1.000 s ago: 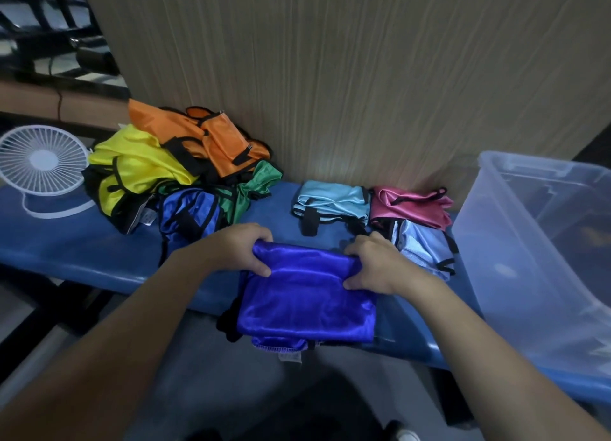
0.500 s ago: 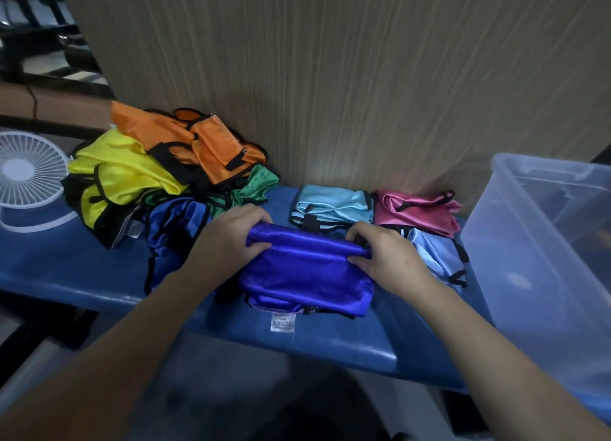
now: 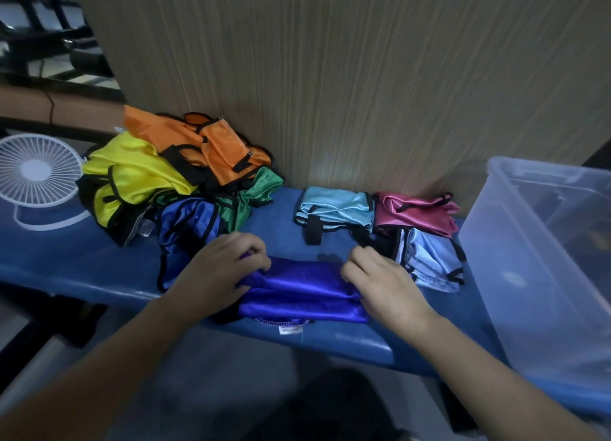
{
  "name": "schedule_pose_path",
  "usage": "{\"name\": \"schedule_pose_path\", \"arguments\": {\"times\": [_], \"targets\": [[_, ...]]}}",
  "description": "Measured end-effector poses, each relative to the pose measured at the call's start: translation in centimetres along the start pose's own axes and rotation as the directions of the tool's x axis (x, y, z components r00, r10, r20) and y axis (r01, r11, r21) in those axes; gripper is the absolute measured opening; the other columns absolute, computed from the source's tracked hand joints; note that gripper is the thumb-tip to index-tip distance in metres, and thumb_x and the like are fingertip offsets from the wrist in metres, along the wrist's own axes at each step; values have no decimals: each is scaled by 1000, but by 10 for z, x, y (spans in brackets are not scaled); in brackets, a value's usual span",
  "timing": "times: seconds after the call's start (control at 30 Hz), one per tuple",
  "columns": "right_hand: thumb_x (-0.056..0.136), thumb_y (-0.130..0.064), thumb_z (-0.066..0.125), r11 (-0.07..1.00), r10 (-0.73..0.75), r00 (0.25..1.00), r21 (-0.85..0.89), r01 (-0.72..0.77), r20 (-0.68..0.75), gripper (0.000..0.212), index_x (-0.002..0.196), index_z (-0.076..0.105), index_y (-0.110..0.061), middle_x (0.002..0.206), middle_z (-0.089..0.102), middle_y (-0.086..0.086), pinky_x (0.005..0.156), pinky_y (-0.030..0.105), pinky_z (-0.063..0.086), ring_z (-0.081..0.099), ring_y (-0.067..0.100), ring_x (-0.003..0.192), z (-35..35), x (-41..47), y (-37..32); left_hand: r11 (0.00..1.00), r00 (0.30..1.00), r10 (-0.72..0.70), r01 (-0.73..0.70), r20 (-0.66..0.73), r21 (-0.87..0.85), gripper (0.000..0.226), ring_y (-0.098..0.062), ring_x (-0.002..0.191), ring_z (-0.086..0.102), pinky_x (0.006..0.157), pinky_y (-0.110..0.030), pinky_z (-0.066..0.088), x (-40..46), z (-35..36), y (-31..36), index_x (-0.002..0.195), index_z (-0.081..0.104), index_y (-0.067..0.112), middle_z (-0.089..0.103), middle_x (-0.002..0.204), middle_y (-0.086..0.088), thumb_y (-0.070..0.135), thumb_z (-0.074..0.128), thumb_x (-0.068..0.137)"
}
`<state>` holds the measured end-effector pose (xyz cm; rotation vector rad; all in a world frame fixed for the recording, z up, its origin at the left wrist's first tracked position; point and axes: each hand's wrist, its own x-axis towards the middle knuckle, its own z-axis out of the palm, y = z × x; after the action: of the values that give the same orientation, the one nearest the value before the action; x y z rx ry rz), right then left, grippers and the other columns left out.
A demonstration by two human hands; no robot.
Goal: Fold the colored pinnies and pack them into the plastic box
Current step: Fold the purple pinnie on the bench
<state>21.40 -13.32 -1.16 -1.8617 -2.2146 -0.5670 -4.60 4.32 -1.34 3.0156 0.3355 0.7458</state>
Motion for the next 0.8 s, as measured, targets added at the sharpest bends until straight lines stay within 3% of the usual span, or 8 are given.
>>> {"name": "schedule_pose_path", "arguments": {"times": [0.17,0.27,0.33,0.4,0.5,0.63,0.7,0.8], "targets": [[49,6,73,996,60,998,67,-61,13,51,90,51,-14,94,51,3,62,24,28,50,23,82,2,0,-2,999,999,-29,29,17,-15,56,-17,96,55,80,-38,53,-3,-5,4,100,53,28,57,108,4,3,79,57],[61,0,72,923,232,972,307,-231,36,43,94,51,-18,97,52,-3,67,27,39,52,19,84,1,-1,-2,972,984,-177,178,20,-151,43,-10,99,61,81,-37,55,-4,-7,6,104,56,31,61,110,13,11,72,70],[74,-5,69,775,412,904,477,-415,118,34,96,50,-22,89,56,-8,67,29,38,52,12,75,0,-4,-3,876,936,-350,341,36,-342,38,-4,91,64,79,-35,54,-5,-6,8,108,55,34,64,106,17,14,71,79],[84,-9,69,585,542,813,598,-548,214,24,94,53,-24,79,62,-7,64,32,43,55,10,64,-1,-4,-1,711,860,-501,471,94,-522,40,-6,83,67,77,-34,55,-3,-4,9,109,54,34,67,99,14,13,76,83],[90,-15,69,388,628,728,699,-600,277,11,90,59,-18,78,66,3,70,35,49,60,12,67,-3,2,5,489,765,-621,547,169,-679,36,-13,84,69,79,-37,58,6,-4,7,109,57,30,69,93,7,13,77,85],[94,-10,62,62,653,662,846,-530,367,7,90,57,-11,84,66,7,78,41,54,64,15,78,-7,17,4,388,749,-636,519,187,-761,33,-18,86,70,78,-34,57,22,-7,4,110,59,23,71,92,-1,10,77,85],[96,-9,60,-66,665,637,880,-470,390,7,91,57,-13,82,66,2,71,34,55,65,14,76,-10,24,3,339,738,-625,550,255,-763,38,-22,89,71,79,-35,58,27,-11,0,115,59,25,72,97,-7,11,78,85],[98,-9,59,-72,642,665,894,-443,382,5,97,58,-13,84,69,1,67,29,56,68,15,76,-13,34,4,289,692,-572,673,441,-680,47,-18,94,72,88,-38,59,26,-17,-9,119,59,29,73,105,-4,12,81,82]]}}
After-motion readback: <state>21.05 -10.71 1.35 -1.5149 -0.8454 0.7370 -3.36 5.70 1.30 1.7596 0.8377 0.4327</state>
